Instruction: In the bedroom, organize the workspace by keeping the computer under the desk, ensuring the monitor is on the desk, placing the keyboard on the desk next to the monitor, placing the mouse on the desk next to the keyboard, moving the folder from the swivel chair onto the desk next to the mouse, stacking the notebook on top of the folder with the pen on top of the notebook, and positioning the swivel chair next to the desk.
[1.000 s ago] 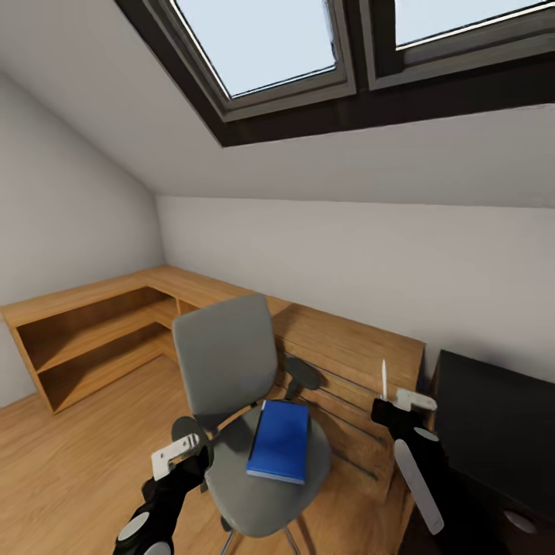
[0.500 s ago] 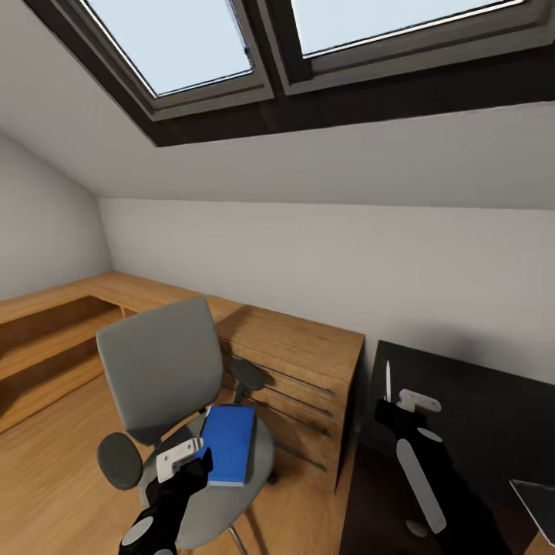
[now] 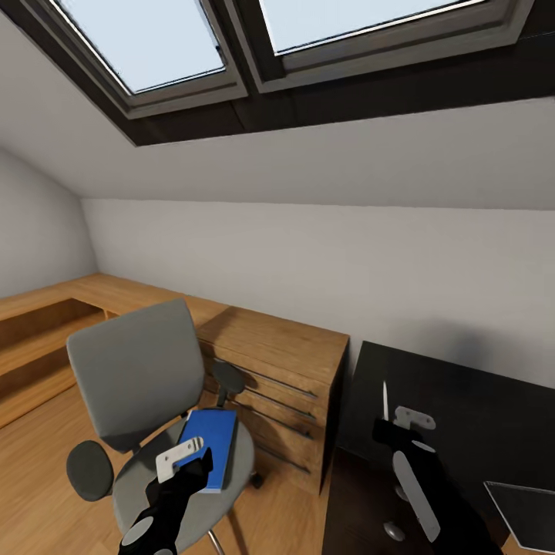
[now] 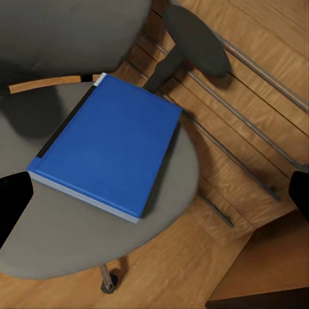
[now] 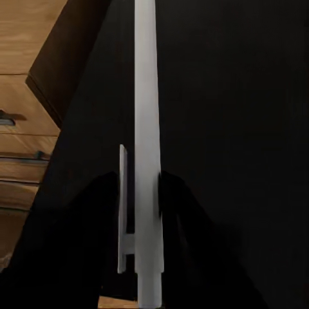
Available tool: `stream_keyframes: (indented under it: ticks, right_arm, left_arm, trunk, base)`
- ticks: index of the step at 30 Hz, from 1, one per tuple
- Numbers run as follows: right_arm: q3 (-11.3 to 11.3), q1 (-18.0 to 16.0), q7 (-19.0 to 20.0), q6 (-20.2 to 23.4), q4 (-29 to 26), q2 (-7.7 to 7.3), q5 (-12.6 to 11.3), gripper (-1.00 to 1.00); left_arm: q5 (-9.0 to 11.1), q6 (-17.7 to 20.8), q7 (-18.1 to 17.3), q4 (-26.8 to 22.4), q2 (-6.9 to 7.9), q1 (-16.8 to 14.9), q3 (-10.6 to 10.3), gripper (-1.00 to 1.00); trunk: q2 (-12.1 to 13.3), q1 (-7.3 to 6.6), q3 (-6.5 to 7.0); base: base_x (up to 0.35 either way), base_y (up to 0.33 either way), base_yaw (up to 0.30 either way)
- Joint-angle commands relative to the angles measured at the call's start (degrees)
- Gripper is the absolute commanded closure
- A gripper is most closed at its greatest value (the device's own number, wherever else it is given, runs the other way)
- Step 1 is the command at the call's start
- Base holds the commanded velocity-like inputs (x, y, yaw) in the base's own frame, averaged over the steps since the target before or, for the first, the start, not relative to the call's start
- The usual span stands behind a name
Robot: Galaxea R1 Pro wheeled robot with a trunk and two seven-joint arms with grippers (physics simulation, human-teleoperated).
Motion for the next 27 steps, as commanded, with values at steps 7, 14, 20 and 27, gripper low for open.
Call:
stream_keyframes:
  ticks: [7, 14, 20, 27]
  right_arm:
    - [0.2, -0.8, 2.5, 0.0, 7.2, -0.14, -0.4, 1.00]
    - [0.1, -2.0, 3.0, -0.2, 10.4, -0.23, -0.4, 1.00]
    - [0.1, -2.4, 3.1, -0.5, 11.9, -0.31, -0.3, 1.00]
    - [0.1, -5.2, 3.1, -1.8, 17.2, -0.32, -0.3, 1.00]
  left_arm:
    - [0.1, 0.3, 0.4, -0.1, 0.04, -0.1, -0.2, -1.00]
    - [0.1, 0.3, 0.4, -0.1, 0.04, -0.1, -0.2, -1.00]
    - [0.1, 0.3, 0.4, -0.1, 0.04, -0.1, -0.4, -1.00]
    - [0.1, 0.3, 0.4, -0.1, 0.04, -0.1, -0.6, -1.00]
  trunk:
    - [0.0, 0.00, -0.07]
    - [0.0, 0.00, -0.07]
    - [0.0, 0.00, -0.07]
    - [0.0, 0.00, -0.07]
  base:
    - [0.001, -0.002, 0.000]
    - [0.005, 0.000, 0.000]
    - [0.230, 0.000, 0.000]
    - [0.145, 0.000, 0.000]
